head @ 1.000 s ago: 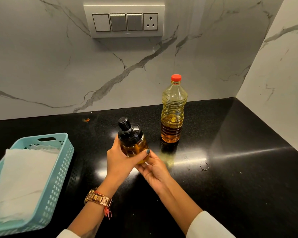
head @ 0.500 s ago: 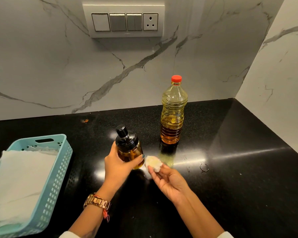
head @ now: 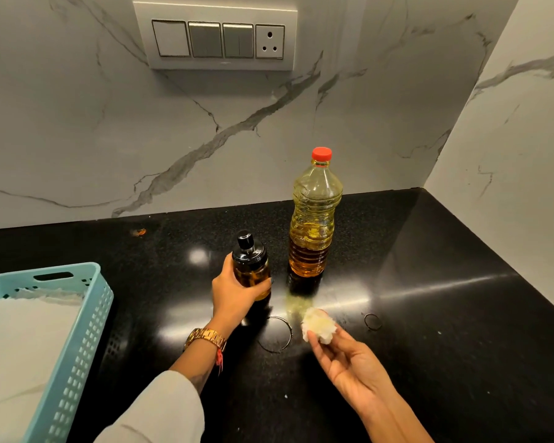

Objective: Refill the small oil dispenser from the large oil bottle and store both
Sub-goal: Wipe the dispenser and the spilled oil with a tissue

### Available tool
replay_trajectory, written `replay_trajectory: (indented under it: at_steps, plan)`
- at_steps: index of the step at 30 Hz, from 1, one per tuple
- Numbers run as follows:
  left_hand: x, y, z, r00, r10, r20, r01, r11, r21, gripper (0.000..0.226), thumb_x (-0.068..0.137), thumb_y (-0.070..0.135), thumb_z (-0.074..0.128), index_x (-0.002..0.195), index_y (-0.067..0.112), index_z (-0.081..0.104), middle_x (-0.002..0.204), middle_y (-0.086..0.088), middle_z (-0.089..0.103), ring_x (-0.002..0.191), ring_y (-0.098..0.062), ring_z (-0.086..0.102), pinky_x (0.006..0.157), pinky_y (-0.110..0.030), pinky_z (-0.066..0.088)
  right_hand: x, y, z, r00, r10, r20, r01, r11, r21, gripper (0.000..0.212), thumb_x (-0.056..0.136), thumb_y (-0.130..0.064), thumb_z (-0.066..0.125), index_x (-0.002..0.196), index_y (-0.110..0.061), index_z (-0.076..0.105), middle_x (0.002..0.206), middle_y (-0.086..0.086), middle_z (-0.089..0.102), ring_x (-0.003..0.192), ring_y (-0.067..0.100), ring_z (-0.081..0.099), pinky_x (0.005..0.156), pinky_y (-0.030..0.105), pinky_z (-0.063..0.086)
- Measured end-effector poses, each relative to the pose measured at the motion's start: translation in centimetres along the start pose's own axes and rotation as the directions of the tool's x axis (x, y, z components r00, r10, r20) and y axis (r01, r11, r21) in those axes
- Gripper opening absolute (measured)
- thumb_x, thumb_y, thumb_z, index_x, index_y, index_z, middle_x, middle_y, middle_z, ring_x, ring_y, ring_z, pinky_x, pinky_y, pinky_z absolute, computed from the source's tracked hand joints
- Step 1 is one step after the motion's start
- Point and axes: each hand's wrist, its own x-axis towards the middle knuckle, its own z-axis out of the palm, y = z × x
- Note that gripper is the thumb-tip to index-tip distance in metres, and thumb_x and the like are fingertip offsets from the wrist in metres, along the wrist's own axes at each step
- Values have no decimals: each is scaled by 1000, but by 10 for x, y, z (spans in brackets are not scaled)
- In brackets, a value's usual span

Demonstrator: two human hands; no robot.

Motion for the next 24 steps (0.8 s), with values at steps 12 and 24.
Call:
replay_trajectory:
  at_steps: [12, 24]
  plan:
    - [22, -9, 20, 1000, 22, 4, -22, 998, 62, 66, 58, 22, 85, 116, 21, 53, 102, 7, 65, 95, -11, 60, 81, -23, 42, -8, -11, -7, 994, -100, -49, 96, 993, -67, 95, 15, 6, 91, 104, 2, 60, 86, 28, 70, 68, 34, 70, 49, 34, 58]
    - [-42, 13, 2, 998, -44, -51, 42, 999, -33, 73, 82, 23, 68, 143, 18, 29, 144, -1, 39, 132, -13, 37, 104, -21, 30, -8, 10, 10, 951, -304, -51, 235, 823, -517, 14, 92, -5, 49, 98, -5, 61, 81, 9, 66, 51, 5, 60, 43, 15, 48]
